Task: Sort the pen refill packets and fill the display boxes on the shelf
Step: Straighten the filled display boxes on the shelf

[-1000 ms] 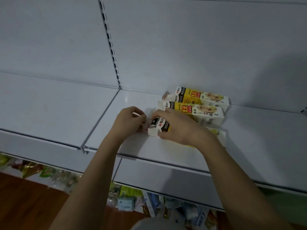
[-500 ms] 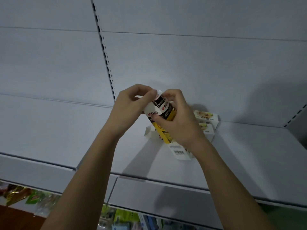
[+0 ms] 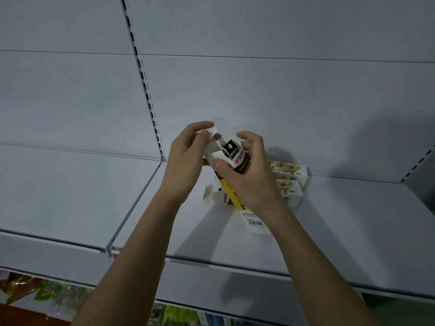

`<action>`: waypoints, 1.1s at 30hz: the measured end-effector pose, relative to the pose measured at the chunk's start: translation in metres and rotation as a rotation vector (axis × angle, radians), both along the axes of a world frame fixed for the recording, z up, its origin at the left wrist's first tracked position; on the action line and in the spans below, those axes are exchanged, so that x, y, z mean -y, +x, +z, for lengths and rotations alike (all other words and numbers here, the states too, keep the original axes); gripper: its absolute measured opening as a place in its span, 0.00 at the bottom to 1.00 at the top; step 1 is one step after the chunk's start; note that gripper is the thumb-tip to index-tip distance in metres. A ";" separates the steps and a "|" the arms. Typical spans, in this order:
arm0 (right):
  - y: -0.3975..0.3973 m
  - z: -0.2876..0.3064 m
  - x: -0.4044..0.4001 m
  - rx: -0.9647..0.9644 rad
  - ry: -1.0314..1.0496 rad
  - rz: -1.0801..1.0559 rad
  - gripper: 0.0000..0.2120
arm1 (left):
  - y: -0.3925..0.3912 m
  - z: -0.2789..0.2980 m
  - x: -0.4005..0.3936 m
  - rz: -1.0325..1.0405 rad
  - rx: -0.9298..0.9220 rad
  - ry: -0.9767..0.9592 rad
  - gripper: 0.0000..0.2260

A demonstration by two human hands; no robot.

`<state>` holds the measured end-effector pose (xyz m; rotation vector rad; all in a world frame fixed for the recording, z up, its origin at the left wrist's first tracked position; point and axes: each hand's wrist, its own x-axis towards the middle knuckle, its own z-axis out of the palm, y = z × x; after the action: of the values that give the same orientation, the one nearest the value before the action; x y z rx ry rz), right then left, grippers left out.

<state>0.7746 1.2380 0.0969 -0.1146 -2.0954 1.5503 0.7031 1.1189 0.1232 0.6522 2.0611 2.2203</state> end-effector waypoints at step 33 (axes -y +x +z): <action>-0.002 -0.006 -0.014 -0.200 0.028 -0.169 0.07 | 0.007 -0.005 -0.031 0.015 -0.108 0.088 0.08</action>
<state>0.7728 1.2521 0.0911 -0.1184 -1.8991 1.3732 0.7101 1.1500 0.1181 0.7826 2.0320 2.3453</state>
